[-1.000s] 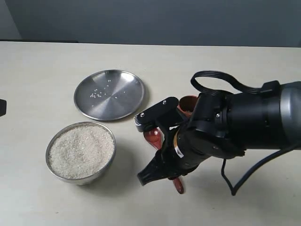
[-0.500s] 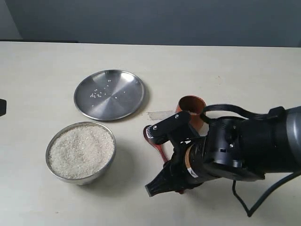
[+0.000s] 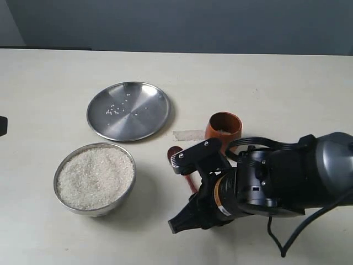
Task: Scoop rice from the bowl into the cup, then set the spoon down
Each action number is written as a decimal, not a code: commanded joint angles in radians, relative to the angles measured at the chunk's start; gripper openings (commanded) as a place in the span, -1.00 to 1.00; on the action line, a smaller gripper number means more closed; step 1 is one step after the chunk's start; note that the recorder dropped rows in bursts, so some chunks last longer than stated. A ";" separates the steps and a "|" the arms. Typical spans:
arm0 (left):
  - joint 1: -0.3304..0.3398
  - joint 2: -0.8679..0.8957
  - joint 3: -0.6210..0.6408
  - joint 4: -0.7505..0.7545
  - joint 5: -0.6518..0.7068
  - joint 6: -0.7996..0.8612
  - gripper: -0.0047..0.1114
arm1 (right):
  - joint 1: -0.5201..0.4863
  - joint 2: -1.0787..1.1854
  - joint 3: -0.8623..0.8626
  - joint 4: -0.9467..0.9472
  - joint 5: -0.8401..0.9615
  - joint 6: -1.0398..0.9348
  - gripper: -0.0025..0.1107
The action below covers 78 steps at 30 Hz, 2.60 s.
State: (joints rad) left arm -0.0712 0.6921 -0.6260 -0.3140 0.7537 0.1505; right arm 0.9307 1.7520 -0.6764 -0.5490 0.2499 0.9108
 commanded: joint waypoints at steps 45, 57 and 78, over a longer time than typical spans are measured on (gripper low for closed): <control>-0.006 0.002 -0.005 0.001 -0.013 0.001 -0.91 | 0.115 0.036 -0.152 -0.119 0.181 0.085 -0.97; -0.006 0.002 -0.005 0.001 -0.013 0.001 -0.91 | 0.115 0.160 -0.155 -0.379 0.147 0.393 -0.97; -0.006 0.002 -0.005 0.001 -0.013 0.001 -0.91 | 0.121 0.112 -0.054 -0.675 0.216 0.725 -0.32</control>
State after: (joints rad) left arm -0.0729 0.6921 -0.6260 -0.3140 0.7518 0.1505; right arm 1.0509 1.8793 -0.7892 -1.1308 0.4973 1.5221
